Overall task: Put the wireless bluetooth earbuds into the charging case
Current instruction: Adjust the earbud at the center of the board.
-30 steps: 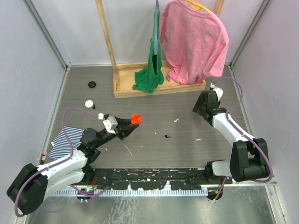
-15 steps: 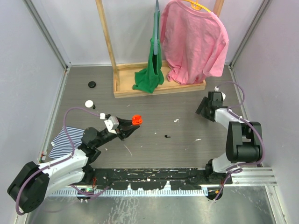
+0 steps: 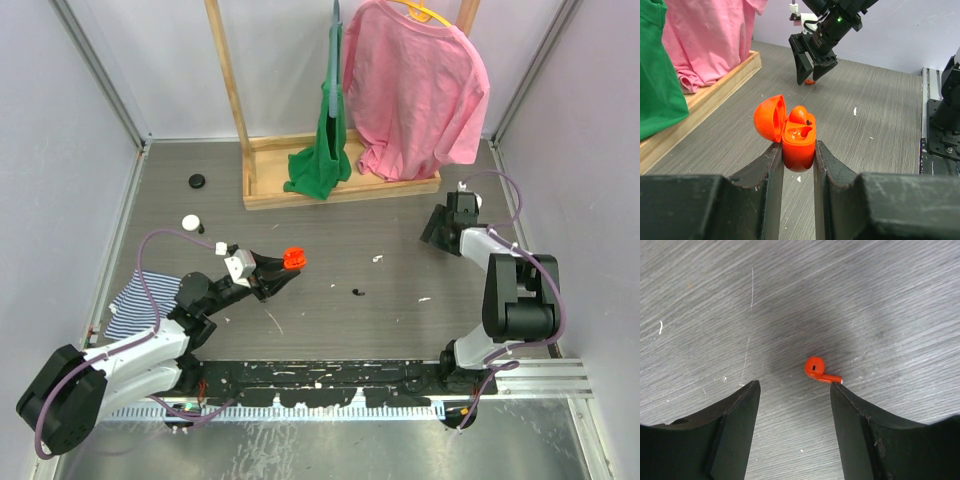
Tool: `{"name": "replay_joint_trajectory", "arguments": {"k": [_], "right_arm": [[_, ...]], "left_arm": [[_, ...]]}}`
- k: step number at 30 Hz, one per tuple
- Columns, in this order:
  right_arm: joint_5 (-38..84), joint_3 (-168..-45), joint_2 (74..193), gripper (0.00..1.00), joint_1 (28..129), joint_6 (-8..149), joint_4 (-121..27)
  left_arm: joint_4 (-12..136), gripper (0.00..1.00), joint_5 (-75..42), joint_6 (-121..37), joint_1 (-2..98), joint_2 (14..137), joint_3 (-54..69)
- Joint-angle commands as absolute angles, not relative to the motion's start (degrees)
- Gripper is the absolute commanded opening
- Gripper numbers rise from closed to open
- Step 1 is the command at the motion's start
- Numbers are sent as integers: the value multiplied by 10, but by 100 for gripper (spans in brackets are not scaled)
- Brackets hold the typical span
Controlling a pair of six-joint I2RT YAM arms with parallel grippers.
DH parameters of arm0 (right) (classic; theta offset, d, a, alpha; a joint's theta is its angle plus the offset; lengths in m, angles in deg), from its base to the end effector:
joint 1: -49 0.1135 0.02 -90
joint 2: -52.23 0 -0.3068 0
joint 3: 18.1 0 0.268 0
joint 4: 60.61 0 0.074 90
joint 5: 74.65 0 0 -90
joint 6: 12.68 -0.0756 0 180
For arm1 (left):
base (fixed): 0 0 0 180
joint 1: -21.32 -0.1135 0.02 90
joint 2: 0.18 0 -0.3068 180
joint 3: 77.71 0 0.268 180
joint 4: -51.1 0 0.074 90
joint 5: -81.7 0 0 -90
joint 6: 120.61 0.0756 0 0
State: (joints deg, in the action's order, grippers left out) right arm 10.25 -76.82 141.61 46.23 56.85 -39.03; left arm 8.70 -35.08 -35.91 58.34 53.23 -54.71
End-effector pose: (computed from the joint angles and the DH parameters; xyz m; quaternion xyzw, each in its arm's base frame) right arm 0.3379 -0.0231 0.1656 0.2045 0.9230 0.0081 0.3259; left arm 0.1445 -0.1516 0.2536 0.3404 0.5398 -0.4088 0.6524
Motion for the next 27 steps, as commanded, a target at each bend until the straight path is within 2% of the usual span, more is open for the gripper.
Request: {"name": "replay_joint_trajectory", "arguments": {"k": [1,17,27], "right_arm": [[80,-809,1407,64,456,583,-406],[76,-804,1447,63,452,587,-387],[100,-793,1449,50,452,587,-348]], "left_arm": [[66,0,-358,-361,585,532,-525],[68,0,-368,-365,585,532,-521],[72,0,-371,-367,585,529,-519]]}}
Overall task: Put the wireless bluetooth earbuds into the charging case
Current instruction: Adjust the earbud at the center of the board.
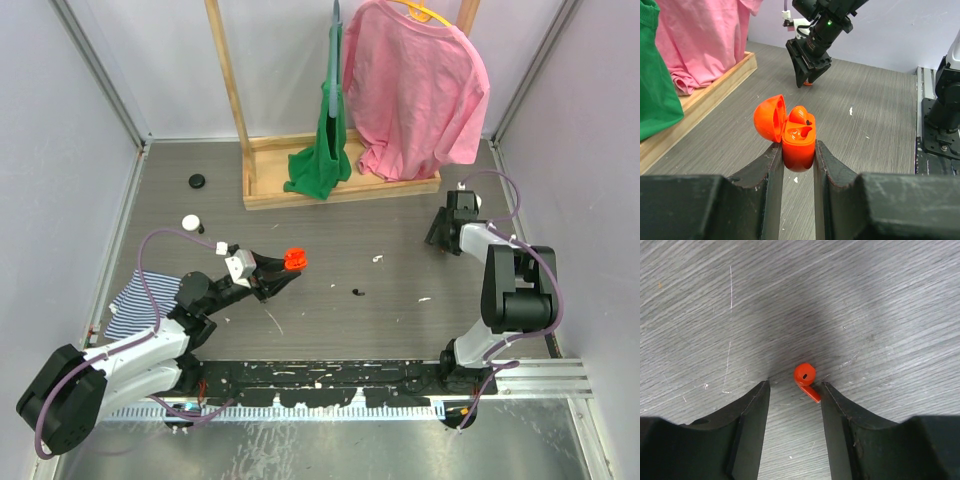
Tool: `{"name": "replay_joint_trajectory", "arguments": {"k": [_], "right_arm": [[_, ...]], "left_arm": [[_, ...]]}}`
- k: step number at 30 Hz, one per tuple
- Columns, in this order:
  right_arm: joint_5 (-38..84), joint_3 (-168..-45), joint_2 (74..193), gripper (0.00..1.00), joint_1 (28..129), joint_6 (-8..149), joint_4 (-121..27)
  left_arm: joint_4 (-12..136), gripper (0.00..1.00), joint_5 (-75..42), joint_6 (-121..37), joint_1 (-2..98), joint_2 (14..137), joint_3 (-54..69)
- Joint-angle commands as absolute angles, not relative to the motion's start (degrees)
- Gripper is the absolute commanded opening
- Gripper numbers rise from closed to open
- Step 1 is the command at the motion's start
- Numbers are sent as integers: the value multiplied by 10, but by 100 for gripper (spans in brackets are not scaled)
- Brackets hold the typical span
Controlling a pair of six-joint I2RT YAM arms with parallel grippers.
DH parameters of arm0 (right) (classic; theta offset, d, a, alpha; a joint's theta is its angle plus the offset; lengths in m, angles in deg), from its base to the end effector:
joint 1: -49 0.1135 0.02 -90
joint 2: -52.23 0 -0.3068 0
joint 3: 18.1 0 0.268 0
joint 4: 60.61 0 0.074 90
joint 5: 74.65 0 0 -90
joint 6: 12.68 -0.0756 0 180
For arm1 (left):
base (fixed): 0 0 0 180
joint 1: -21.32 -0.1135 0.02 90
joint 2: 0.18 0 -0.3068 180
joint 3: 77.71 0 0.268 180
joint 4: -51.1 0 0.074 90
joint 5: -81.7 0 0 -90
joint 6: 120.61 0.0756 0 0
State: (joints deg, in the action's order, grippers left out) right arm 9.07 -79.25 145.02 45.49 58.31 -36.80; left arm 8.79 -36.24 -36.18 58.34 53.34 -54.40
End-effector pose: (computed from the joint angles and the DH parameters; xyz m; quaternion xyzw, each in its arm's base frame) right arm 0.3465 -0.0295 0.1565 0.2021 0.9319 -0.0118 0.3009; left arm 0.1438 -0.1528 0.2548 0.3461 0.5363 -0.4155 0.6480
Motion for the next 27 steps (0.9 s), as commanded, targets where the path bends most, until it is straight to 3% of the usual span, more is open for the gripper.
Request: {"name": "replay_joint_trajectory", "arguments": {"k": [1,15,27], "right_arm": [[103,-793,1447,49,452,586,-345],[175,-759,1421,12,458,576,-343],[271,-739,1372,9,535,539,-341]], "left_arm": [[72,0,-371,-367,585,528,-519],[75,0,-371,-369,586,522,-519],[77,0,-373,-369,586,518,-519]]}}
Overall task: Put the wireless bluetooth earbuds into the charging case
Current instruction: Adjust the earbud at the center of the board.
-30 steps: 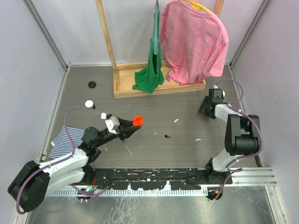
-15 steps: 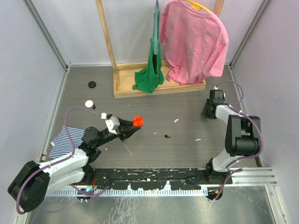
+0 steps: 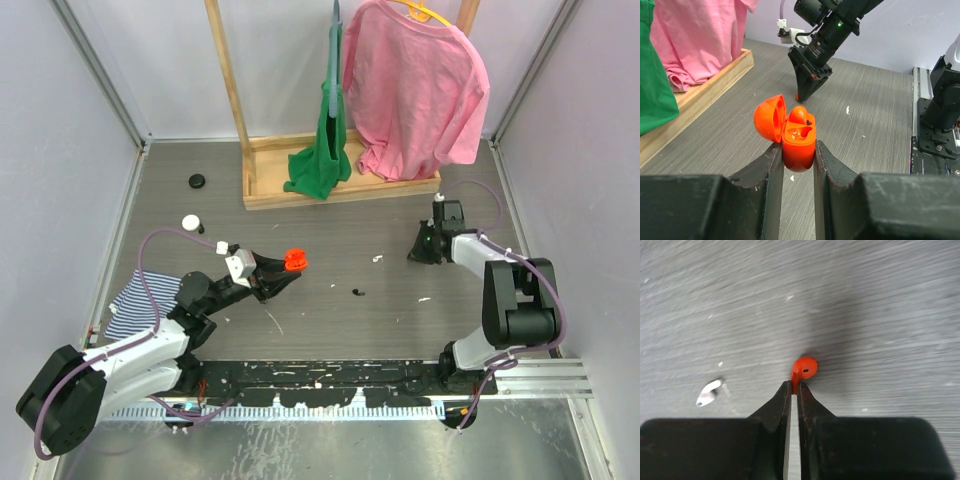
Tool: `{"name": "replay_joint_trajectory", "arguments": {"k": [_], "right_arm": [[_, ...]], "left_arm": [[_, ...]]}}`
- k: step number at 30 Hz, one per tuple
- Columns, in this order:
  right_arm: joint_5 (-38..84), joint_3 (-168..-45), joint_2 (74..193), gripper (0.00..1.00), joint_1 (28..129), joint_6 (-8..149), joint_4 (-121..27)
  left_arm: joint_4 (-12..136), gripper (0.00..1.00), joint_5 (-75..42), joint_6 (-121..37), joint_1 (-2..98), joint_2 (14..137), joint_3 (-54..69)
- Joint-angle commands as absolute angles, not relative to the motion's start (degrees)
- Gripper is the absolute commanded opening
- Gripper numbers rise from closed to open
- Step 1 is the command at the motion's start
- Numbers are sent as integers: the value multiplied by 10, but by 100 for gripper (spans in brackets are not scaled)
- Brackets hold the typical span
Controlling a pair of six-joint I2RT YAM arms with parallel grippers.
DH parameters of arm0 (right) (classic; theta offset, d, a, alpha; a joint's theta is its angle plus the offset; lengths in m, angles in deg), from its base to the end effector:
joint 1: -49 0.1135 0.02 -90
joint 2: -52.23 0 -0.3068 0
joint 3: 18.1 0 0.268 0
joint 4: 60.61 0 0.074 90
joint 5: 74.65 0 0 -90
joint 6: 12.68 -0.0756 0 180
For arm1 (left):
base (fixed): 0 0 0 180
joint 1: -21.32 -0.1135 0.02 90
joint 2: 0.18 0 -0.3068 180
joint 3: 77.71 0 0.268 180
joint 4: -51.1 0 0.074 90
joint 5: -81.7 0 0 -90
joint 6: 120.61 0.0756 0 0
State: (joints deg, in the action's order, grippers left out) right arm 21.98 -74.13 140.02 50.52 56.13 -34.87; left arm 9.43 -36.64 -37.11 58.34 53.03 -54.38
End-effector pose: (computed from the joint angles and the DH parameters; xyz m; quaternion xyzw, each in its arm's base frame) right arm 0.3158 0.0171 0.1533 0.1478 0.9471 0.1094 0.2630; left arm 0.1430 -0.1528 0.2544 0.3442 0.5400 -0.4223 0.6415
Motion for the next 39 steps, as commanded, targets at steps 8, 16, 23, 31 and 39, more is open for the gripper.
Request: {"name": "replay_joint_trajectory", "arguments": {"k": [8,16,23,31,39], "right_arm": [[212,-752,1389,20,616,549,-304],[47,-822,1371,32,722,557,-195],[-66,-863,1386,36,761,541,-170],[-83,-874,1423,40,761,515,-204],[-94,-886,1474,40,760,507,-213]], "left_arm": [[78,0,-373,-369,586,519,-519],[79,0,-372,-370,585,518,-519],[80,0,-371,-370,586,519,-518],[81,0,-371,-369,586,518,-518],[83,0,-371,-368,586,519,-517]]}}
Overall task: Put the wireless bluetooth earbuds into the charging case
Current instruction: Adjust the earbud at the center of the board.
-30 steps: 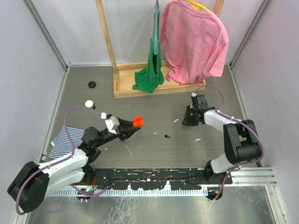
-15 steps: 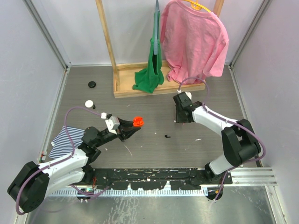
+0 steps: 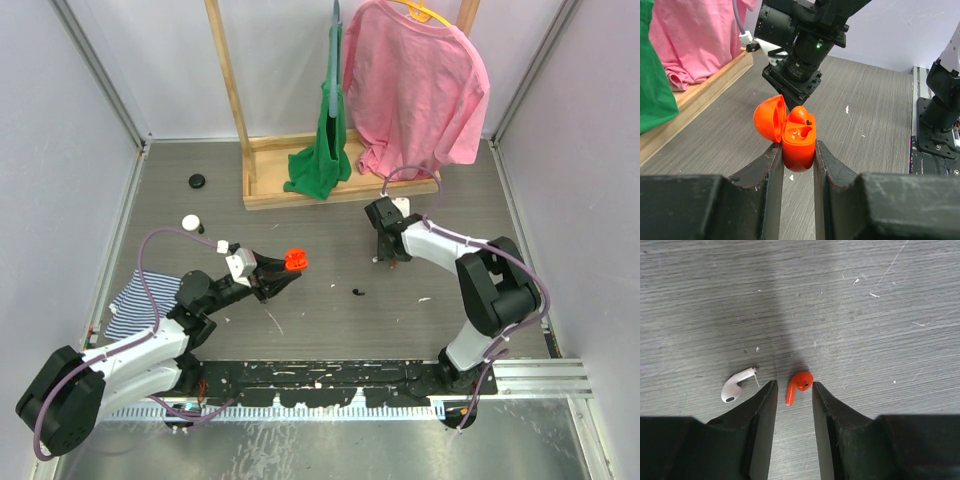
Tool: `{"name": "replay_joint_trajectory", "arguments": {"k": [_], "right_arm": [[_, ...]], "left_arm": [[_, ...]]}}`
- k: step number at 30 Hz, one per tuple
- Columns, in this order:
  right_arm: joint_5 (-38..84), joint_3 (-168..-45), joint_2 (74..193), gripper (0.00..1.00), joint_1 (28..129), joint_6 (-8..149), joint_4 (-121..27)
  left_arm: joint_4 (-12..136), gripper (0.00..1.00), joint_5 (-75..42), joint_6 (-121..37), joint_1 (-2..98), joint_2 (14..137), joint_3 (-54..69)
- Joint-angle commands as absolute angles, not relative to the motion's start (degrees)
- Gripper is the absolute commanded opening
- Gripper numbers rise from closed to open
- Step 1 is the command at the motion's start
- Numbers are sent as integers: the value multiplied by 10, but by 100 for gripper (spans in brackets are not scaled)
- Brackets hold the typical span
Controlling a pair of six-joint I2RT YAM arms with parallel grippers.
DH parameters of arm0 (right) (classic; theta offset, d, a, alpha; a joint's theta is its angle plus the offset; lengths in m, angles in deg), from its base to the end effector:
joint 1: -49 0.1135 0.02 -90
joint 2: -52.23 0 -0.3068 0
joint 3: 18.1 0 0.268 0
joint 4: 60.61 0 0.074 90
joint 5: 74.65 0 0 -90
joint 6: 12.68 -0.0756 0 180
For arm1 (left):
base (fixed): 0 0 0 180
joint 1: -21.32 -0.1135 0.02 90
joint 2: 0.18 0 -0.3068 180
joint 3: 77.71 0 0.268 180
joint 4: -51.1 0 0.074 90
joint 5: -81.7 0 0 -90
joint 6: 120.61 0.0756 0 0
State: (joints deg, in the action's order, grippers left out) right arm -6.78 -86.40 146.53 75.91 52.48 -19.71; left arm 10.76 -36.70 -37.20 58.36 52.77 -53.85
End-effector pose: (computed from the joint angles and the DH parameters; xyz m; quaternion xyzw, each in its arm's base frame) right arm 0.3164 0.1287 0.1695 0.0211 0.9621 -0.0834 0.2589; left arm 0.1437 -0.1535 0.2555 0.3445 0.5436 -0.4230 0.6379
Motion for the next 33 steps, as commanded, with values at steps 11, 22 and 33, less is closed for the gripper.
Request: {"name": "replay_joint_trajectory", "arguments": {"k": [11,22,33], "right_arm": [[-28,-856,1481,35,734,505,-241],[136,-784,1391,20,705,506,-303],[321,-672,1341,20,660,476,-449]], "left_arm": [[85,0,-371,-369,586,519,-517],[86,0,-372,-368,586,517,-516],[89,0,-373,-368,586,511,-517]]}}
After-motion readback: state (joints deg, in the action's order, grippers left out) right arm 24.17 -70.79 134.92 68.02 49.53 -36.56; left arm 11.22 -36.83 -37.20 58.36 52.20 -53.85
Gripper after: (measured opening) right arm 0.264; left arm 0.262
